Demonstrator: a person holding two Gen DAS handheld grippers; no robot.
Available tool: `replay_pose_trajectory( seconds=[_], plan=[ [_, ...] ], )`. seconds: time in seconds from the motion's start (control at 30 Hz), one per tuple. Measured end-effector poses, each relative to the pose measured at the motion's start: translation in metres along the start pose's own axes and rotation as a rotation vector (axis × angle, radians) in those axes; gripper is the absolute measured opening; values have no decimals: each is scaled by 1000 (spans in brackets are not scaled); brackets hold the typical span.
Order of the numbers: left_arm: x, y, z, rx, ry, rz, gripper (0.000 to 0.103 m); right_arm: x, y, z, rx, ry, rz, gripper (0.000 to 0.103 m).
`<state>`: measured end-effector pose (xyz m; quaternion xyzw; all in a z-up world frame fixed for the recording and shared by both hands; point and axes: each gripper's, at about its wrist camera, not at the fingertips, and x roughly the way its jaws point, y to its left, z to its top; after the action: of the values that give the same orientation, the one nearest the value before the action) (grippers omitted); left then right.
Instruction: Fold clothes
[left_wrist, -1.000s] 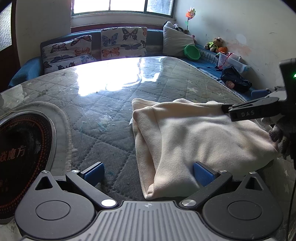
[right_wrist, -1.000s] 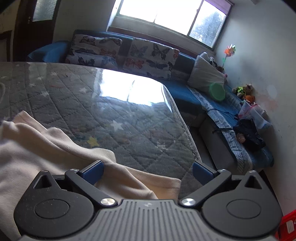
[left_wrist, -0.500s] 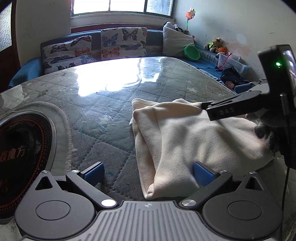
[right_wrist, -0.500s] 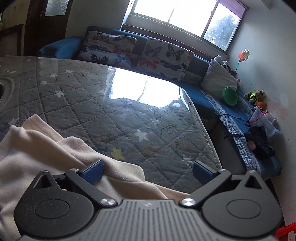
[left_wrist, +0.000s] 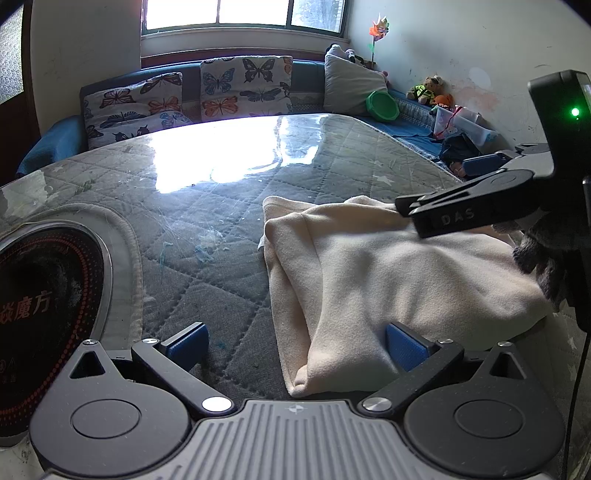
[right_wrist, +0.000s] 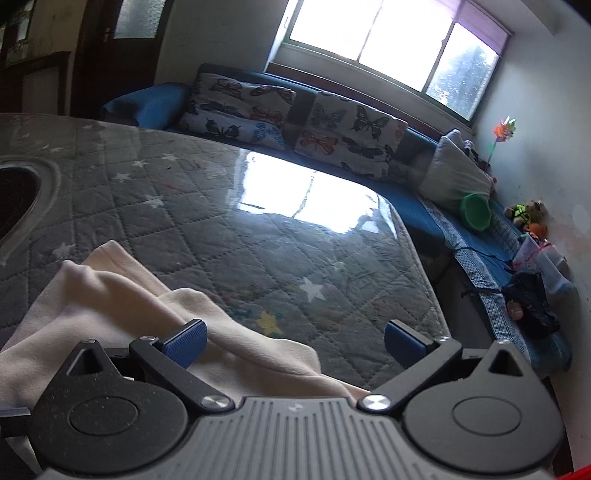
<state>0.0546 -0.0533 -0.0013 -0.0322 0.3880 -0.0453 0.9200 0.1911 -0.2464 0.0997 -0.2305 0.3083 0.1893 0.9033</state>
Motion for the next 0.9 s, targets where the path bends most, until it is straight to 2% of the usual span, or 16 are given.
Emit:
replay_pose_trajectory(
  seconds=[0.33,0.63,0.9],
  plan=[
    [-1,1,-2,5,-6,-3,103,20,10,4,32,22,5,103],
    [-1,0,-2,5,-5,-1,103,4,11,7,2,-6,24,103],
    [-1,1,-3,6,-5,-3,103,9,23,10,5,-9,64,103]
  ],
)
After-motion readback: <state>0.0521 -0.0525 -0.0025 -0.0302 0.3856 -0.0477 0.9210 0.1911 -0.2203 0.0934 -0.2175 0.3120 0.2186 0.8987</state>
